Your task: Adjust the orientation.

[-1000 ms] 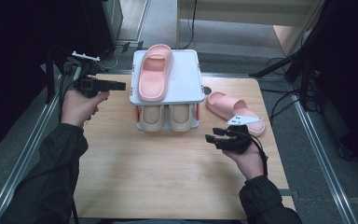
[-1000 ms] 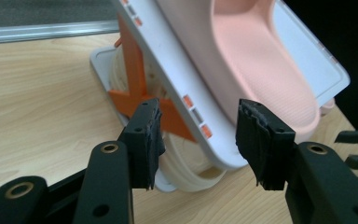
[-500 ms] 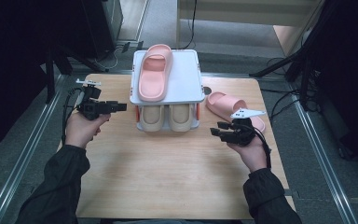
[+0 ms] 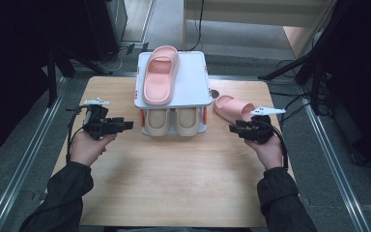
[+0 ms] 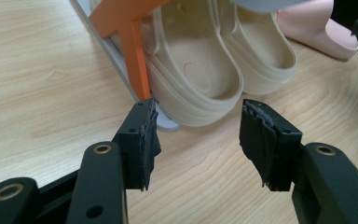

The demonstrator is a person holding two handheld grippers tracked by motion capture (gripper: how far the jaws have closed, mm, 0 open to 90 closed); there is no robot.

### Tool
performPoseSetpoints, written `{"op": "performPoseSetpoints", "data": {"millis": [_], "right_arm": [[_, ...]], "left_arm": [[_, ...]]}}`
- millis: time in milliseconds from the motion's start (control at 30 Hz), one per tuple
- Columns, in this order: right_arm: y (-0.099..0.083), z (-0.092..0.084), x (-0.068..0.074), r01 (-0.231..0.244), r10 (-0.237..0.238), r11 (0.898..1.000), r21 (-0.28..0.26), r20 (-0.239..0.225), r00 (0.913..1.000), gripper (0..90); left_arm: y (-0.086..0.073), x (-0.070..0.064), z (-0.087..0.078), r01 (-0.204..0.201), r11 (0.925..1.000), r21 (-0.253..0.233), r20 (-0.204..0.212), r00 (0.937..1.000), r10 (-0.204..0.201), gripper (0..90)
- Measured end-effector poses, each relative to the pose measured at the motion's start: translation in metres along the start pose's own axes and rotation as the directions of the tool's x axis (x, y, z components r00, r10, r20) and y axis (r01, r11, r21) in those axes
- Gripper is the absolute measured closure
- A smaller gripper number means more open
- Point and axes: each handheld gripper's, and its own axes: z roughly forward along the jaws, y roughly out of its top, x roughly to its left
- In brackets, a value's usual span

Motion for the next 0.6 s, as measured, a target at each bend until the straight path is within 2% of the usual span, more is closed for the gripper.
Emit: {"op": "performPoseSetpoints", "data": {"millis": [67,133,200,300,433,600], "right_arm": [[0.0,-0.001,-0.005,0.009,-0.009,1.0,0.008,0.018,0.9998,64.4],[0.0,-0.002,-0.011,0.01,-0.011,1.0,0.016,0.037,0.9993,73.9],[0.0,-0.003,-0.017,-0.005,0.004,1.0,0.015,0.055,0.9985,81.1],[-0.001,-0.004,-0.028,-0.02,0.019,1.0,0.012,0.094,0.9953,90.0],[-0.003,0.002,-0.038,-0.038,0.035,0.999,0.015,0.136,0.9901,90.0],[-0.002,0.01,-0.045,-0.056,0.052,0.998,0.019,0.178,0.9826,90.0]], "left_arm": [[-0.004,-0.001,-0.001,-0.002,1.0,-0.007,0.004,1.0,0.002,46.5],[-0.007,-0.002,-0.002,-0.009,0.9999,-0.011,0.004,0.9999,0.01,46.5],[-0.01,-0.003,-0.003,-0.02,0.9997,-0.014,0.002,0.9998,0.02,46.6],[-0.014,-0.003,-0.002,-0.012,0.9998,-0.014,0.006,0.9999,0.012,46.5],[-0.018,-0.002,-0.002,-0.015,0.9997,-0.019,0.003,0.9999,0.015,46.3],[-0.022,0.001,-0.007,-0.011,0.9997,-0.022,0.004,0.9999,0.012,46.1]]}}
